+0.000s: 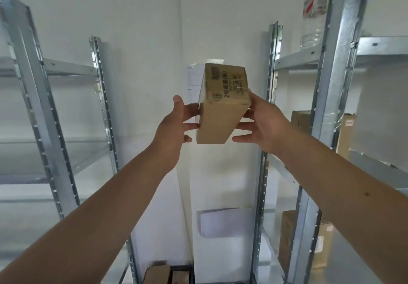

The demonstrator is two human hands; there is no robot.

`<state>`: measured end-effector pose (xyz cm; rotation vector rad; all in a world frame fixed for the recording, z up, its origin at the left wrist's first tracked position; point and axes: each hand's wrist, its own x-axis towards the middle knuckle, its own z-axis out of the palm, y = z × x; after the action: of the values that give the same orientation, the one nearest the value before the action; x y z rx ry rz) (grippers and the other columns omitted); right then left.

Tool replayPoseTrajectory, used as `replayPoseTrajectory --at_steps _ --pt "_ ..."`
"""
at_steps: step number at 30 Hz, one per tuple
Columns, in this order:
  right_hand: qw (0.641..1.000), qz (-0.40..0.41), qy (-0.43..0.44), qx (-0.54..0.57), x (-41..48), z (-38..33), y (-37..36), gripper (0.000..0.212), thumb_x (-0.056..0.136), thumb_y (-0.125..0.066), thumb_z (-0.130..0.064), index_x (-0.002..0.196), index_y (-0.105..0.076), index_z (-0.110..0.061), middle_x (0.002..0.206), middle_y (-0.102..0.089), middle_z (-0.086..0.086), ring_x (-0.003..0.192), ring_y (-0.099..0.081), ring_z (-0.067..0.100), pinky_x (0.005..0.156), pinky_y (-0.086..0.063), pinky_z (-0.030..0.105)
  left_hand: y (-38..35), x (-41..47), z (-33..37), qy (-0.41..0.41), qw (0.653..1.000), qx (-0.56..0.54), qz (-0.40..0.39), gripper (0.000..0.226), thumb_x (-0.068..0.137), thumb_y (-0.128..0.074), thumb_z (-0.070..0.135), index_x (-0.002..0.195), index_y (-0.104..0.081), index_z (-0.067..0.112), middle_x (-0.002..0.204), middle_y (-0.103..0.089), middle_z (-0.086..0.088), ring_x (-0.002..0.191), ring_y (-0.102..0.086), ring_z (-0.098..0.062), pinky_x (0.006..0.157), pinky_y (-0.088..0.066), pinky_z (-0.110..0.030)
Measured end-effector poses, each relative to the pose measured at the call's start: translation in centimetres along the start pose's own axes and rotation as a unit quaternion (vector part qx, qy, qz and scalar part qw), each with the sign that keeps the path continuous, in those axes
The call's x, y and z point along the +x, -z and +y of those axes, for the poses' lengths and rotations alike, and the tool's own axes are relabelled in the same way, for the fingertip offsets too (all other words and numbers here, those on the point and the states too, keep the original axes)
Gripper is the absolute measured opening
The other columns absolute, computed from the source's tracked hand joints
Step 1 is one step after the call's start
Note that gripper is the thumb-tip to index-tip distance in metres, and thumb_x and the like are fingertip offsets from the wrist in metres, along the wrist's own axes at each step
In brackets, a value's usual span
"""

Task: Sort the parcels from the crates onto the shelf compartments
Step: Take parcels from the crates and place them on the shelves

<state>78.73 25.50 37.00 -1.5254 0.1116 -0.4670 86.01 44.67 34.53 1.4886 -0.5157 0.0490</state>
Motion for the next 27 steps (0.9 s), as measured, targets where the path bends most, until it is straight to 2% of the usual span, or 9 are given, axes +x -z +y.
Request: replayPoseTrajectory --at_steps 3,6,10,12,14,17,20,23,27 --pt "0.999 0.001 -0.005 -0.042 0.1 -0.4 0.9 0.048 0.102 -0.055 -0.064 0.115 -0.077 -0.024 0.107 -0.075 0.000 0.110 -0.071 0.029 0.098 -0.056 0.052 -0.8 0.0 0.5 0.011 1.000 -0.013 0.005 0.062 0.106 -0.022 0.069 0.135 -0.066 0.034 0.127 -0.073 0.013 0.113 -0.070 -0.019 0.087 -0.050 -0.037" --pt "0.999 -0.010 0.000 -0.040 0.3 -0.5 1.6 0.043 0.104 -0.057 -0.058 0.107 -0.077 -0.020 0.095 -0.076 -0.001 0.095 -0.071 0.027 0.087 -0.056 0.045 -1.3 0.2 0.4 0.014 1.000 -0.023 0.006 0.061 0.106 -0.024 0.067 0.135 -0.065 0.032 0.127 -0.074 0.008 0.112 -0.071 -0.024 0.094 -0.054 -0.043" --pt "1.000 -0.017 0.006 -0.015 0.6 -0.3 2.2 0.040 0.107 -0.055 -0.053 0.102 -0.077 -0.020 0.079 -0.076 -0.003 0.081 -0.073 0.026 0.090 -0.063 0.047 -1.8 0.2 0.0 0.014 0.999 -0.045 0.008 0.066 0.106 -0.027 0.068 0.128 -0.072 0.025 0.122 -0.078 0.005 0.113 -0.074 -0.026 0.104 -0.057 -0.047" --pt "1.000 -0.016 0.008 -0.011 0.6 -0.3 2.4 0.041 0.110 -0.051 -0.049 0.099 -0.076 -0.018 0.076 -0.076 -0.003 0.084 -0.074 0.028 0.091 -0.063 0.049 -2.0 0.1 -0.1 0.015 0.998 -0.060 0.010 0.066 0.107 -0.027 0.066 0.128 -0.072 0.022 0.117 -0.080 0.004 0.110 -0.076 -0.026 0.099 -0.060 -0.043" --pt "1.000 -0.016 0.006 -0.004 0.6 -0.2 2.6 0.042 0.110 -0.050 -0.049 0.099 -0.073 -0.016 0.080 -0.076 -0.002 0.089 -0.074 0.031 0.100 -0.059 0.055 -2.3 -0.1 0.0 0.016 0.997 -0.068 0.012 0.065 0.108 -0.026 0.064 0.128 -0.071 0.022 0.112 -0.081 0.005 0.105 -0.078 -0.025 0.093 -0.062 -0.039" --pt "1.000 -0.019 -0.007 0.001 0.6 -0.2 2.9 0.044 0.110 -0.050 -0.050 0.088 -0.070 -0.018 0.074 -0.074 -0.003 0.085 -0.071 0.028 0.105 -0.054 0.055 -2.4 -0.1 -0.1 0.020 0.997 -0.076 0.019 0.068 0.108 -0.025 0.064 0.123 -0.073 0.019 0.112 -0.081 0.002 0.106 -0.077 -0.029 0.096 -0.061 -0.041" --pt "1.000 -0.026 -0.013 -0.001 0.7 -0.3 3.0 0.043 0.108 -0.051 -0.052 0.089 -0.068 -0.017 0.080 -0.074 -0.001 0.091 -0.070 0.030 0.105 -0.054 0.056 -2.4 -0.3 -0.3 0.022 0.997 -0.071 0.019 0.067 0.109 -0.025 0.063 0.118 -0.075 0.019 0.111 -0.081 0.000 0.108 -0.076 -0.030 0.099 -0.059 -0.044" --pt "0.999 -0.026 -0.024 0.012 0.9 -0.3 3.2 0.043 0.107 -0.054 -0.053 0.104 -0.070 -0.014 0.100 -0.076 0.006 0.104 -0.073 0.035 0.098 -0.060 0.055 -2.3 -0.2 -0.4 0.020 0.997 -0.073 0.022 0.065 0.109 -0.027 0.063 0.114 -0.075 0.020 0.110 -0.081 0.000 0.109 -0.076 -0.031 0.100 -0.059 -0.044" --pt "0.999 -0.042 -0.007 -0.018 0.8 -0.2 3.4 0.049 0.108 -0.052 -0.054 0.124 -0.071 -0.012 0.116 -0.078 0.009 0.105 -0.076 0.032 0.086 -0.065 0.054 -1.8 0.0 -0.5 0.019 0.997 -0.068 0.028 0.065 0.107 -0.029 0.065 0.124 -0.072 0.018 0.117 -0.079 -0.002 0.109 -0.075 -0.028 0.103 -0.058 -0.045"
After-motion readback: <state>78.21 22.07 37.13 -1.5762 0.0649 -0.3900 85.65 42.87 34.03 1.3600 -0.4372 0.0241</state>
